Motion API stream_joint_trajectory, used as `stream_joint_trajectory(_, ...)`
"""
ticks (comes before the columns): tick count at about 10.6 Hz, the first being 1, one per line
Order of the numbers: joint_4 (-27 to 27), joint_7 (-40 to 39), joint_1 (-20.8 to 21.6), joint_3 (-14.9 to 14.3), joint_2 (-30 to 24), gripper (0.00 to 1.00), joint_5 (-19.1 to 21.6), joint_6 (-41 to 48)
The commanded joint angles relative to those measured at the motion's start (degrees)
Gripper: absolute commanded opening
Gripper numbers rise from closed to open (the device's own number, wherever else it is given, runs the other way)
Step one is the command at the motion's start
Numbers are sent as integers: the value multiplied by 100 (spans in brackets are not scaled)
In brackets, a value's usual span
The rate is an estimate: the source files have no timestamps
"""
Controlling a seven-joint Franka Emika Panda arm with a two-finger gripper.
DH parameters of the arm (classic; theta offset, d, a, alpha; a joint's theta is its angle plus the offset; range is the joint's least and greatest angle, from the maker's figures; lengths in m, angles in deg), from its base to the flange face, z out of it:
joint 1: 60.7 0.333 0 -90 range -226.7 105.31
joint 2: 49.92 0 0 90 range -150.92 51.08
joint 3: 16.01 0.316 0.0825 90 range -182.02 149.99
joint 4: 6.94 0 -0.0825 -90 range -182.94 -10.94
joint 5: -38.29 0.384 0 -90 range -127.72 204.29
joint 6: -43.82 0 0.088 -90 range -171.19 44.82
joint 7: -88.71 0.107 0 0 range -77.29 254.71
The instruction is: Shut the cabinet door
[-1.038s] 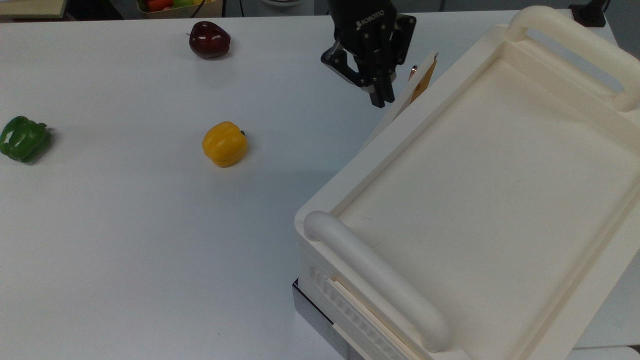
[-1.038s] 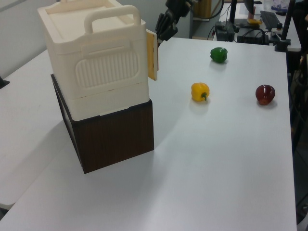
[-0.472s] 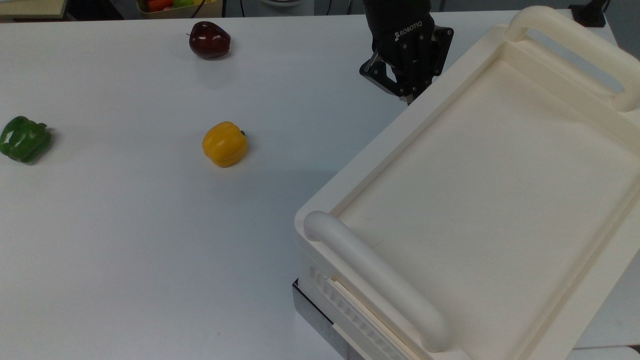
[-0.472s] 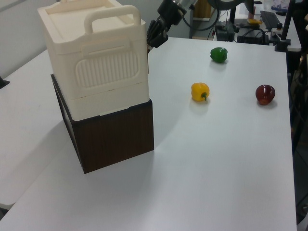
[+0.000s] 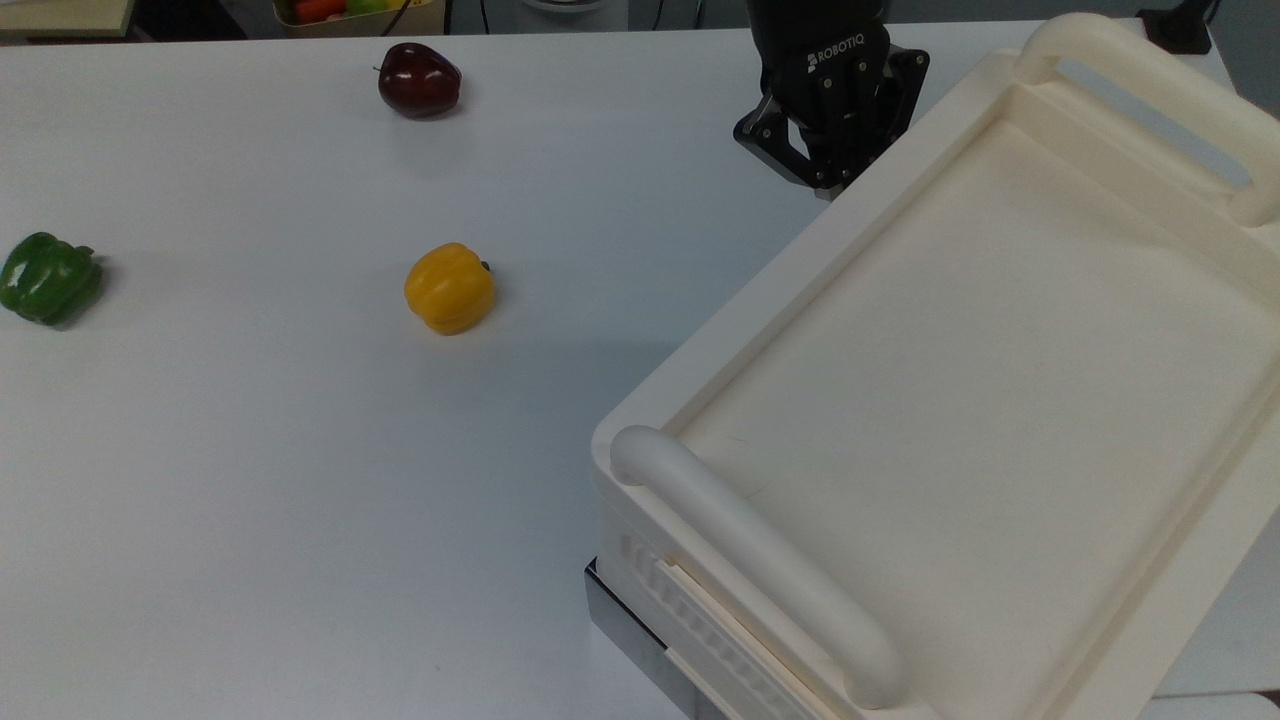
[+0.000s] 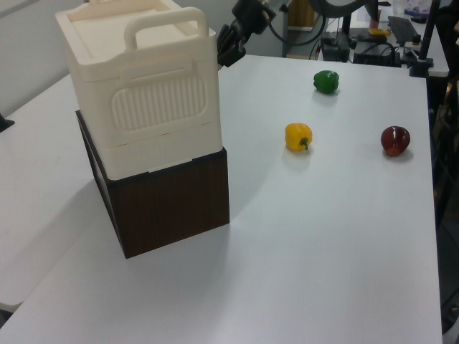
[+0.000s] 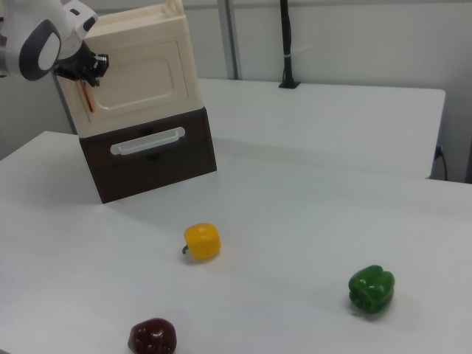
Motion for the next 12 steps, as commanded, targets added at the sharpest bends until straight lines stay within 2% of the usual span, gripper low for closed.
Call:
stream_joint_trajectory(1,-16,125,-216,139,-223,10,-88,233)
stream_joint_trajectory(3,-246,177,-1266,1067,-724,10,-87,1372)
stream_joint_trajectory(4,-256,230,-1664,1263,-926,10,-79,2127)
stream_joint_trajectory(6,-229,947,-2105,1265,-1156,10,-140,3307)
stream_joint_trajectory(7,-203,1534,-2325,1265,-1209,13,-393,3721)
stream_joint_trajectory(8,-177,2175,-2492,1239,-1218,22,-769,4177)
stream_joint_trajectory(9,-168,2599,-2520,1152,-1236,40,-1165,4487)
stream_joint_trajectory(11,-168,2674,-2520,661,-1192,98,-1335,4796)
stream_joint_trajectory(12,-176,2648,-2520,494,-1166,100,-1353,4806)
